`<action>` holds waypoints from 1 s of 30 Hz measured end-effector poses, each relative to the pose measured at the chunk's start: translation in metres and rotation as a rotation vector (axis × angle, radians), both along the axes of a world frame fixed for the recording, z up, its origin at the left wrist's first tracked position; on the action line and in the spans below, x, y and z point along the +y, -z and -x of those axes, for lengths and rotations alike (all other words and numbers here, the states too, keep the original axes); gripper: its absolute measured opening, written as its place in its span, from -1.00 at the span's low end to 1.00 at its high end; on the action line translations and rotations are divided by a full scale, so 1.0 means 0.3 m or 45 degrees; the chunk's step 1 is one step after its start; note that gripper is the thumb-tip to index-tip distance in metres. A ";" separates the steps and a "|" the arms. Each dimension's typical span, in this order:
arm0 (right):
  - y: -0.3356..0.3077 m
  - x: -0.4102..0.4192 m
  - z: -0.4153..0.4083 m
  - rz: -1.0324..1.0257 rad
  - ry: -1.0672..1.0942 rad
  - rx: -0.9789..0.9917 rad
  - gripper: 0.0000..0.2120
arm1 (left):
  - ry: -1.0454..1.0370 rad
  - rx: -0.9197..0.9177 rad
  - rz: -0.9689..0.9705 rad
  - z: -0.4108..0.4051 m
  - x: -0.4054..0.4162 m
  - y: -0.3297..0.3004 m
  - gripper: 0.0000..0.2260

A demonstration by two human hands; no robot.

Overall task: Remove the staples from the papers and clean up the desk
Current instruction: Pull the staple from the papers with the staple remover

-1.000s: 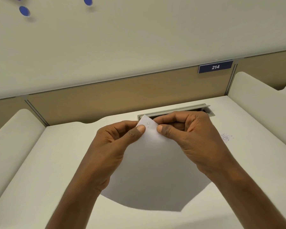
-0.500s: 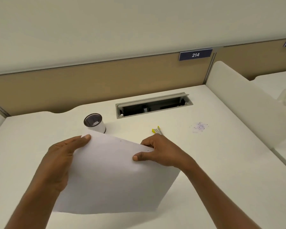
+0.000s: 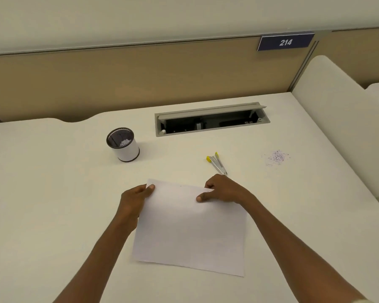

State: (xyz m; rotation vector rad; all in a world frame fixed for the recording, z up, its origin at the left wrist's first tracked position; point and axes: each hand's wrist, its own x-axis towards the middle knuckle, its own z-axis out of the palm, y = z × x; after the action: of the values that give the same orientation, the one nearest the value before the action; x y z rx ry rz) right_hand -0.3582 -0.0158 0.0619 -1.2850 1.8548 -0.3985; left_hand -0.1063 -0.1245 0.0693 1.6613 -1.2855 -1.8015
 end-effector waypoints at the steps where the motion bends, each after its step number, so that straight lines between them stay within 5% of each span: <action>1: 0.022 -0.008 0.010 -0.001 -0.003 0.016 -0.36 | -0.006 0.001 -0.016 0.010 -0.004 0.020 -0.81; 11: 0.134 -0.066 0.084 0.070 0.265 0.070 -0.69 | -0.027 0.005 -0.052 0.049 -0.016 0.146 -0.84; 17: 0.140 -0.125 0.111 0.359 0.732 0.508 -0.87 | -0.054 0.018 -0.068 0.052 -0.008 0.166 -0.84; 21: 0.183 -0.166 0.122 0.219 0.635 0.600 -0.56 | -0.059 0.042 -0.070 0.057 -0.002 0.161 -0.86; 26: 0.197 -0.206 0.129 0.192 0.600 0.551 -0.66 | -0.070 0.073 -0.071 0.063 0.002 0.153 -0.89; 30: 0.113 -0.214 0.060 0.328 0.791 0.043 -0.45 | -0.092 0.090 -0.086 0.057 0.004 0.155 -0.88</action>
State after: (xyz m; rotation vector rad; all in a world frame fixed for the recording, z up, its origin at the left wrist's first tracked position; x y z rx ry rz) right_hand -0.3762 -0.0800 0.0282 -0.8439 2.2660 -0.9727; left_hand -0.1233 -0.1232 0.0227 1.6420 -1.1320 -1.8618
